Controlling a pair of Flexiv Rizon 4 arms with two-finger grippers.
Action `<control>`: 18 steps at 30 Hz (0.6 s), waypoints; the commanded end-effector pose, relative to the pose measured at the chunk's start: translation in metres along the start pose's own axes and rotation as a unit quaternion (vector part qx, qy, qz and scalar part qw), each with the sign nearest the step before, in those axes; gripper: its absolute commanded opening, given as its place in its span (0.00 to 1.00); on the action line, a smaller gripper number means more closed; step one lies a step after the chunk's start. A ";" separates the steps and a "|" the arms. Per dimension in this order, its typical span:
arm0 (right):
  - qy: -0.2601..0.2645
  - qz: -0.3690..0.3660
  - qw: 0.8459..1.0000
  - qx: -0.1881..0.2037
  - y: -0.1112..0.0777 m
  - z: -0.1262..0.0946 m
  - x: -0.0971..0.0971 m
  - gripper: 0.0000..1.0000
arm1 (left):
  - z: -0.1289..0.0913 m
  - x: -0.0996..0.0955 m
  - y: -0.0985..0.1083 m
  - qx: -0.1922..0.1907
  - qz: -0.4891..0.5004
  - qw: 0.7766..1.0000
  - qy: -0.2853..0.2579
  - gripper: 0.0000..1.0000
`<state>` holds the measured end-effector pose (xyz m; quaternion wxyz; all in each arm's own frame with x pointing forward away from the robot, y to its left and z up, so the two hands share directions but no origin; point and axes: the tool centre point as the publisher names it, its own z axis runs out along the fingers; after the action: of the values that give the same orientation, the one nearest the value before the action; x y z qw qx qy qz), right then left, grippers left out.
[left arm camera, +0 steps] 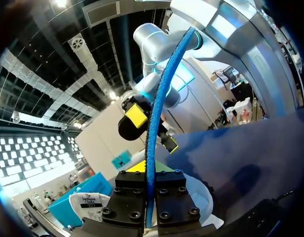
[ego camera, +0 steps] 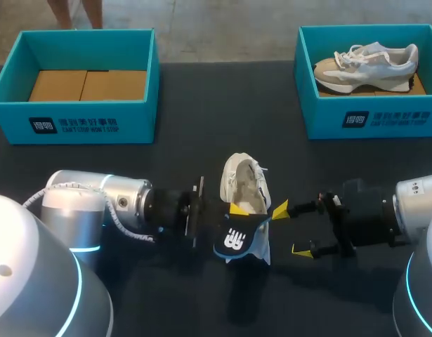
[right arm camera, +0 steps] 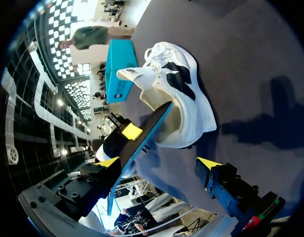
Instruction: Take the shoe out of the shoebox, open the shoe tongue, remove and reinsert the insole, then place the shoe into the shoebox
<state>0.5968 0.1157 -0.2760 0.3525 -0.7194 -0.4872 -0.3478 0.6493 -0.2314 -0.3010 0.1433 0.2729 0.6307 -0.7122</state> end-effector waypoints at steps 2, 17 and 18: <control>-0.001 0.000 1.000 -0.001 -0.002 0.000 0.001 1.00 | 0.004 0.001 0.005 -0.005 0.001 1.000 -0.001 0.00; -0.001 0.000 1.000 -0.001 -0.002 0.000 0.001 1.00 | 0.004 0.003 0.006 -0.020 0.003 1.000 -0.004 0.00; -0.001 0.000 1.000 -0.001 -0.002 0.000 0.001 1.00 | 0.004 0.003 0.006 -0.021 0.004 1.000 -0.005 0.00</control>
<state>0.5968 0.1157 -0.2760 0.3525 -0.7194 -0.4872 -0.3478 0.6517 -0.2355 -0.3087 0.1519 0.2695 0.6415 -0.7020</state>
